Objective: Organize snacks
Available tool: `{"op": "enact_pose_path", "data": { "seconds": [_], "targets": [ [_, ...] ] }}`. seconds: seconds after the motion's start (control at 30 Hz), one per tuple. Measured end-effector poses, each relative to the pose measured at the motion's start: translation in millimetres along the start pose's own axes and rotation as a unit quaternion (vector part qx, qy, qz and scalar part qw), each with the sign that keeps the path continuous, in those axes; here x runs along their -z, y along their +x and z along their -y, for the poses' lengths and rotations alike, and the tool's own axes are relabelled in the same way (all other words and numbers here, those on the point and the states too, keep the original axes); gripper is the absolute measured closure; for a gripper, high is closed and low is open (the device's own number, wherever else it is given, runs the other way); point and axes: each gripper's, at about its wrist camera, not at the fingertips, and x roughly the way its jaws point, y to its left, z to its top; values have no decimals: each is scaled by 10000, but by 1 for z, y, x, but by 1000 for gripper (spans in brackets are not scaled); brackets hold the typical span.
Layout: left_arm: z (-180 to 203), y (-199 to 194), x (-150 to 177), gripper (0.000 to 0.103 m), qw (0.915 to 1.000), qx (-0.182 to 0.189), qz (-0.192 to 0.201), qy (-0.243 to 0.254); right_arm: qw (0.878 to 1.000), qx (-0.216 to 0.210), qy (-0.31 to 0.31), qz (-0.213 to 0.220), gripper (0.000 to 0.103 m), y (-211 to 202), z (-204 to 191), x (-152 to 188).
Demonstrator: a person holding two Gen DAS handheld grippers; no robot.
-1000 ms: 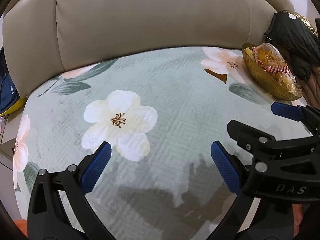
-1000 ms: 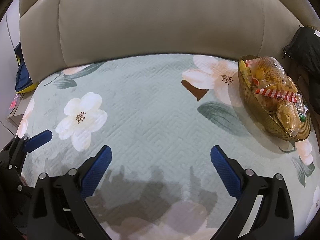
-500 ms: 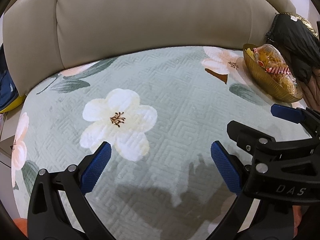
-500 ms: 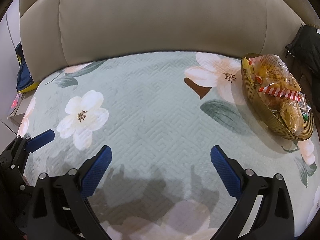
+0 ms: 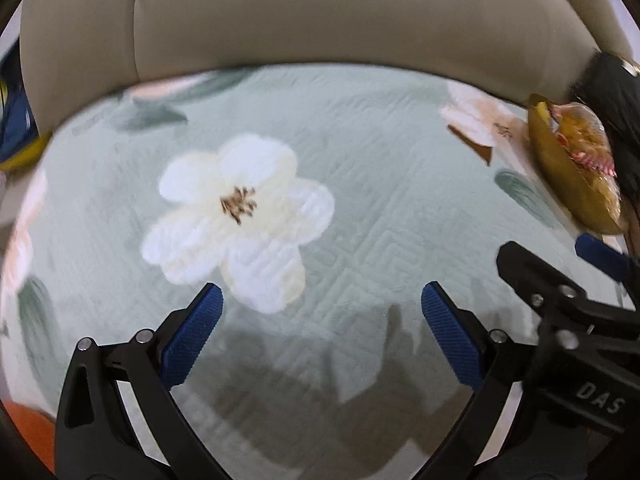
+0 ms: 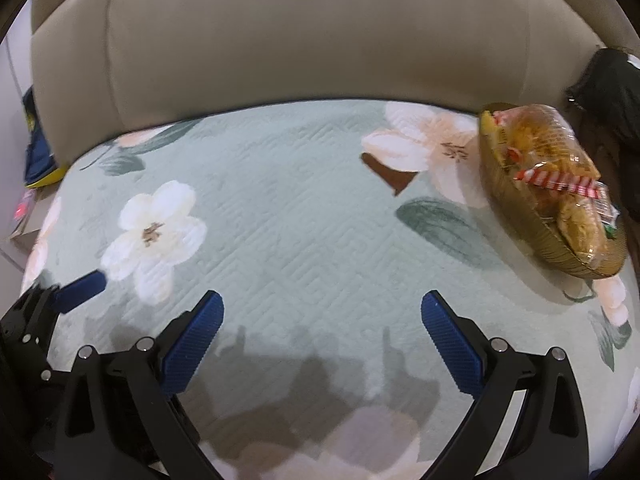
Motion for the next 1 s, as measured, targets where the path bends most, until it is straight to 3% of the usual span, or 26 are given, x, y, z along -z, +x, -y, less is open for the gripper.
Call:
{"op": "enact_pose_path", "data": {
  "seconds": [0.1,0.2,0.37,0.73,0.9,1.0],
  "targets": [
    [3,4,0,13,9999,-37,99,54,9998,138,142,14,5,8,6,2],
    [5,6,0,4,9997,-181,154,3,9995,167,279,-39,5,16,11,4],
    [4,17,4,4,9995,-275,62,-112,9988,297,378,-11,5,21,16,5],
    [13,21,13,3,9977,-628,76,235,9972,296,395,-563,5,47,17,13],
    [13,19,22,3,9965,-719,371,200,9920,69,834,-945,5,65,32,21],
    [14,19,24,3,9962,-732,436,182,9957,-115,813,-430,5,61,38,30]
  ]
}}
